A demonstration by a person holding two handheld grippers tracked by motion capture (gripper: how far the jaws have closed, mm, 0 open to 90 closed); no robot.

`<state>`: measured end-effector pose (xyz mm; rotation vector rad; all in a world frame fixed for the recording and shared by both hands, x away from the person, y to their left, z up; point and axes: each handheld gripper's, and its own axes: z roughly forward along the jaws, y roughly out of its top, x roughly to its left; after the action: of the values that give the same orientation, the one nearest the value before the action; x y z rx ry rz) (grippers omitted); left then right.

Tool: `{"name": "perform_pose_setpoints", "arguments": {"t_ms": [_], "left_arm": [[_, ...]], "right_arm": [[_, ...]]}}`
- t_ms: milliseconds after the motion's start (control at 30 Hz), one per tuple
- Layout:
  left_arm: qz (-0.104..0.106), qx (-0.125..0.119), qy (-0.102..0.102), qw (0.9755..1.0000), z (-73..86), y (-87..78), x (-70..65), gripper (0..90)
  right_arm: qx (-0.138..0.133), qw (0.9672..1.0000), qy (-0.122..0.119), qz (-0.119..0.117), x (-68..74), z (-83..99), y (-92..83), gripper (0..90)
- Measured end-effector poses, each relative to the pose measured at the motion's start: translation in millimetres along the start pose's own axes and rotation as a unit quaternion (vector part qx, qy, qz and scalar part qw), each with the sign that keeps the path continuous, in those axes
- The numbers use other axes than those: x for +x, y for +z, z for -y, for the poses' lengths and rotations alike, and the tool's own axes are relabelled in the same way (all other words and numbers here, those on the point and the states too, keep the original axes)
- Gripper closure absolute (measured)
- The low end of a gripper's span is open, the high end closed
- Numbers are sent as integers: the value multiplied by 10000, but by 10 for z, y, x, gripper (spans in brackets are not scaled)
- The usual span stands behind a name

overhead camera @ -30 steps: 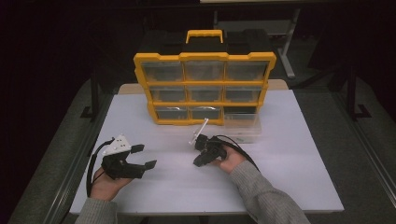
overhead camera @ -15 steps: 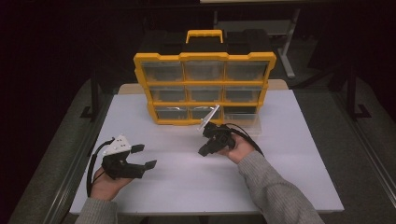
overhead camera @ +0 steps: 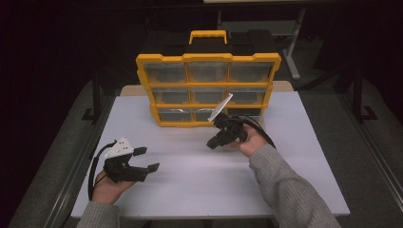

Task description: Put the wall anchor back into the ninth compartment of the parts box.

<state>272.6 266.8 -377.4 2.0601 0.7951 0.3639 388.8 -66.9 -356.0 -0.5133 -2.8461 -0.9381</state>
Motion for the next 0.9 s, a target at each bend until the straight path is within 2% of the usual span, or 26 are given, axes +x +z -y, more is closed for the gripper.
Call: {"name": "perform_pose_setpoints", "arguments": {"t_ms": [100,133,400,433,600,900], "left_arm": [[-7,-25,13,10000,-2,-5,2,231],[-11,-17,23,10000,-2,-7,4,231],[-24,-69,-8,10000,-5,-14,-6,232],[-32,-74,-8,10000,-6,-17,-7,232],[-37,-73,-2,10000,-5,-16,-6,232],[-29,-64,-3,10000,-3,-15,-4,232]], "right_arm": [[31,9999,116,17,-11,-6,-72,832],[-74,10000,-20,37,-37,-10,-83,832],[-184,9998,23,120,-77,-32,-247,832],[-181,9996,-17,203,-90,-33,-295,832],[-259,9993,12,266,-124,-26,-372,831],[-338,9984,189,408,-223,37,-526,831]]}}
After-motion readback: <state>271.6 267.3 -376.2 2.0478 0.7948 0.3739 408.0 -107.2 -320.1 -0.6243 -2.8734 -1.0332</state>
